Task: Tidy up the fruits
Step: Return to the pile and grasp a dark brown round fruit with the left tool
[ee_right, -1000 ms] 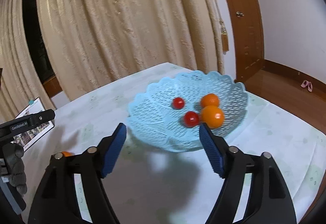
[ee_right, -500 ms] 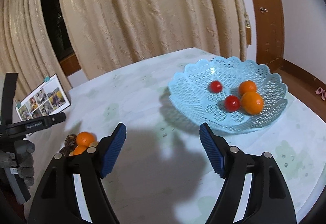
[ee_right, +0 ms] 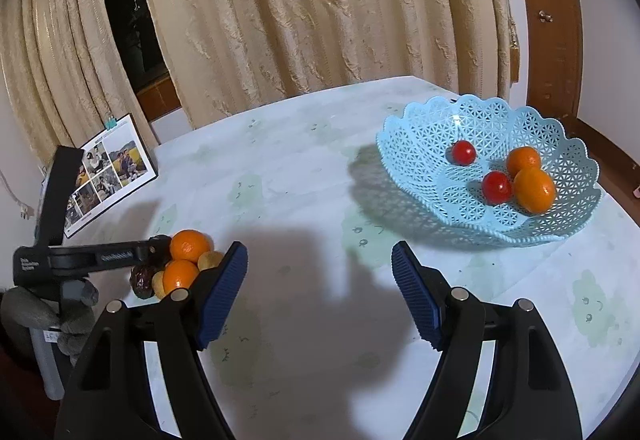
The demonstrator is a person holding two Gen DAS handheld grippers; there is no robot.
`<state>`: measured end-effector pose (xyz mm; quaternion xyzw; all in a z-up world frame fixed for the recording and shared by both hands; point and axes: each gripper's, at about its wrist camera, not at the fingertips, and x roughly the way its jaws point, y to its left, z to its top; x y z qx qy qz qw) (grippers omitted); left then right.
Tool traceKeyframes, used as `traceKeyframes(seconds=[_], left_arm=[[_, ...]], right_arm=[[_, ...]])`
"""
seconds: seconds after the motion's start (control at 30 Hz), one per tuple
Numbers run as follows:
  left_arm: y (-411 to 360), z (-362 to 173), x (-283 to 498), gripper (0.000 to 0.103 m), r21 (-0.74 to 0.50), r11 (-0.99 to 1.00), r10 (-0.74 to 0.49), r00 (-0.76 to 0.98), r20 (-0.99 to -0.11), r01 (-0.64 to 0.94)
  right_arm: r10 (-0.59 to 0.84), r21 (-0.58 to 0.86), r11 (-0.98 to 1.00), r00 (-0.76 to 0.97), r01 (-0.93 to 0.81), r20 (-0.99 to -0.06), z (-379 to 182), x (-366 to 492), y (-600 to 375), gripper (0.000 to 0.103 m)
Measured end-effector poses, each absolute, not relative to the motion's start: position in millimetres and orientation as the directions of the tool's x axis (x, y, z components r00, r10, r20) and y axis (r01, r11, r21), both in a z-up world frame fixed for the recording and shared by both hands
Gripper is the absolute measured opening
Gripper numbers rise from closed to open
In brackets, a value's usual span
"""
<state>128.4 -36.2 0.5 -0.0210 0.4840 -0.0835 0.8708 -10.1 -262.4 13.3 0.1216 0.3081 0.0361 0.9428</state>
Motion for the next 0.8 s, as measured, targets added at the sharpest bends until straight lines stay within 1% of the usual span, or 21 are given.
traceKeyframes(seconds=[0.03, 0.07, 0.1, 0.33, 0.43, 0.8], left_arm=[[-37.9, 0.7, 127.1, 0.054, -0.111, 0.985, -0.165, 0.52, -0.838, 0.133], [-38.8, 1.2, 126.1, 0.048, -0.114, 0.984, -0.171, 0.519, -0.837, 0.14], [-39.0, 1.9, 125.5, 0.044, -0.123, 0.982, -0.182, 0.516, -0.837, 0.146], [-32.4, 7.9, 125.5, 0.044, -0.119, 0.985, -0.167, 0.538, -0.826, 0.124], [-24.6, 20.2, 124.0, 0.044, -0.113, 0.988, -0.152, 0.569, -0.808, 0.104], [-9.5, 51.8, 118.9, 0.044, -0.091, 0.994, -0.109, 0.65, -0.752, 0.061]], right_arm=[[0.147, 0.253, 0.967, 0.806, 0.003, -0.574, 13.2, -9.7, -261.6, 0.076], [0.154, 0.257, 0.967, 0.803, -0.002, -0.576, 12.9, -8.9, -260.8, 0.076], [0.162, 0.261, 0.965, 0.8, -0.007, -0.578, 13.0, -8.3, -260.3, 0.076], [0.219, 0.27, 0.96, 0.782, -0.067, -0.584, 18.6, -1.3, -246.8, 0.076], [0.253, 0.277, 0.956, 0.764, -0.102, -0.594, 20.7, 6.0, -236.7, 0.076], [0.383, 0.294, 0.923, 0.649, -0.247, -0.658, 13.0, 54.2, -179.7, 0.076]])
